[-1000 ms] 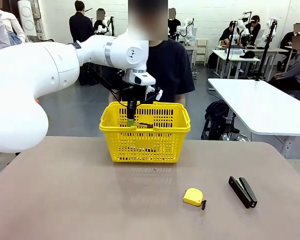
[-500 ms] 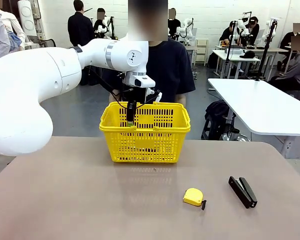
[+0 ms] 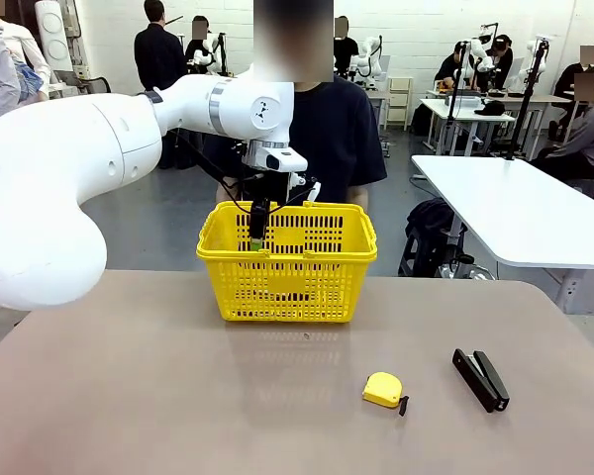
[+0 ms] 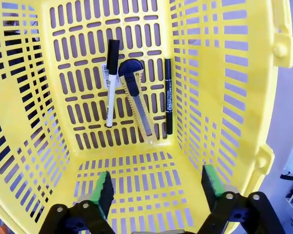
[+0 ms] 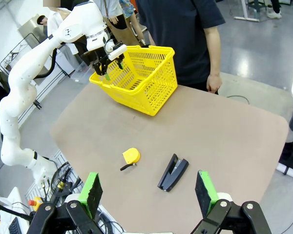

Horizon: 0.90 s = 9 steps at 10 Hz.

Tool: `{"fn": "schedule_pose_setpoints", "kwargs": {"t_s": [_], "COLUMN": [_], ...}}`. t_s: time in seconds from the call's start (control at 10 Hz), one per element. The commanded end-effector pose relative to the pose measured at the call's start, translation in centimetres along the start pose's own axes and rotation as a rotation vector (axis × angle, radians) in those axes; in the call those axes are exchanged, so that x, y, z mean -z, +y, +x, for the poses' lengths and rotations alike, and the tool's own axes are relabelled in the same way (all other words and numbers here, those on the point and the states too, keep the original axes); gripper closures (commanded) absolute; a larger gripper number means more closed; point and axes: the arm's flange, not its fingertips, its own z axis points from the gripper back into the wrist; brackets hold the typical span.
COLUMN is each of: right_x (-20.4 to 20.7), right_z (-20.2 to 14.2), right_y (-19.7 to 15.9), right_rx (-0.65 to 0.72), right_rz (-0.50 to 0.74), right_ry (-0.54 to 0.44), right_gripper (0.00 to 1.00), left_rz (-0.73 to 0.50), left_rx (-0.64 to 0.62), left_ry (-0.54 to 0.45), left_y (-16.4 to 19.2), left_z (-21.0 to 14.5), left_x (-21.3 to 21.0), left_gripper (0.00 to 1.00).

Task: Place the items the person wants into the basket.
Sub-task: Pick up the item the person points to and place it in the Market Basket.

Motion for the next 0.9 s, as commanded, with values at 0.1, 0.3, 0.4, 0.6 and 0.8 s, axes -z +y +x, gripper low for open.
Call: {"fn": "schedule_pose_setpoints", "kwargs": {"t_s": [0.1,0.3,0.4,0.6,0.8], "right_x": [0.1,0.1,0.1,0.1,0.1], "right_z": [0.1,0.1,0.1,0.1,0.1], "right_y": [-0.2,-0.2,-0.2,-0.2,-0.2], "right_rx": [-0.015,-0.015,-0.015,-0.015,-0.015], "right_rz": [0.018,0.018,0.018,0.018,0.018], "right_ry": [-0.023,-0.023,-0.023,-0.023,-0.023], "right_gripper": [0.00,0.00,0.00,0.00,0.00], "left_rz": [-0.011,-0.015,-0.035,-0.031,-0.025], "left_rx": [-0.012,-0.018,-0.031,-0.064,-0.043], "left_ry": [0.009,-0.002,0.000,-0.035,-0.084], "left_y": [2.4,2.1,0.9,-2.9,-7.9], "left_z": [1.4,1.3,0.9,-1.6,-5.5], "left_x": [-1.9,-2.2,-3.2,-5.9,-8.5], "left_gripper": [0.00,0.00,0.00,0.00,0.00]}}
